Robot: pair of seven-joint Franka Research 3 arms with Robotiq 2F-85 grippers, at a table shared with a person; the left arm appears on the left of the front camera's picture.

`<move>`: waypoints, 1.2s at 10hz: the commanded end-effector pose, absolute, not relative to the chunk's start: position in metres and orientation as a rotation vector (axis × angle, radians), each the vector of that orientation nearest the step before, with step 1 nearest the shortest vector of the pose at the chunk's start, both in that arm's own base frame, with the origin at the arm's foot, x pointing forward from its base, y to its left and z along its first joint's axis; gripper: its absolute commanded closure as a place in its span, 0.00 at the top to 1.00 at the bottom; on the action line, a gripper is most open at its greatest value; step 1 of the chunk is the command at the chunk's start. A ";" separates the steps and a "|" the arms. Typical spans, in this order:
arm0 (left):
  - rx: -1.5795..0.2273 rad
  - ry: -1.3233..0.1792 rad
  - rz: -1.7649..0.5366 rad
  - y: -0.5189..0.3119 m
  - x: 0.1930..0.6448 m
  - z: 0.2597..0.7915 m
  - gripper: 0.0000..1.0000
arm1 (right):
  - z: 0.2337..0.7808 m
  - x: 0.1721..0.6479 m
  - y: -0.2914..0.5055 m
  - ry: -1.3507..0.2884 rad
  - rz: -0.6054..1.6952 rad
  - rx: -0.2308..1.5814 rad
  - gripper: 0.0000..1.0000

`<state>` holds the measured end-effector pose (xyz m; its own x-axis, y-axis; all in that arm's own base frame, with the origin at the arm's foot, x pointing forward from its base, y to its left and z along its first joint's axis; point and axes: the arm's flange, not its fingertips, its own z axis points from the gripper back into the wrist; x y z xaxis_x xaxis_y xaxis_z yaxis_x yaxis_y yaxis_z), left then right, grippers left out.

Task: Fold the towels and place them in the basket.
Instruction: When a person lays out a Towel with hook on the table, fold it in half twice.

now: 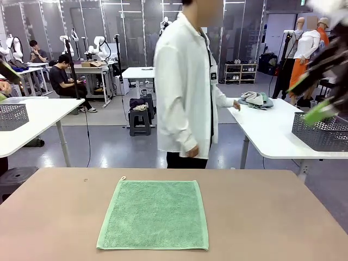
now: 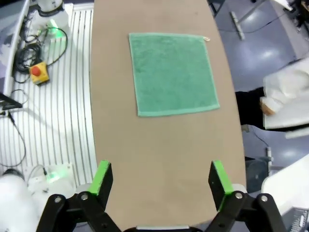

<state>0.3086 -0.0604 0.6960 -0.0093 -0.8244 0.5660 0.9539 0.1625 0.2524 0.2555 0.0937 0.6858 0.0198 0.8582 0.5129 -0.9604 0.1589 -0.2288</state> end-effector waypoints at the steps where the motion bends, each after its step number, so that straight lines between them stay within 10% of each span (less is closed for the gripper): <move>1: -0.195 -0.547 -1.434 -0.112 0.310 0.628 1.00 | 0.626 0.288 0.157 -0.563 1.383 0.208 1.00; 6: -0.071 -0.313 -1.370 -0.147 0.340 0.486 1.00 | 0.479 0.337 0.250 -0.420 1.374 0.102 1.00; 12: -0.089 -0.306 -1.364 -0.138 0.346 0.462 1.00 | 0.459 0.344 0.252 -0.407 1.404 0.115 1.00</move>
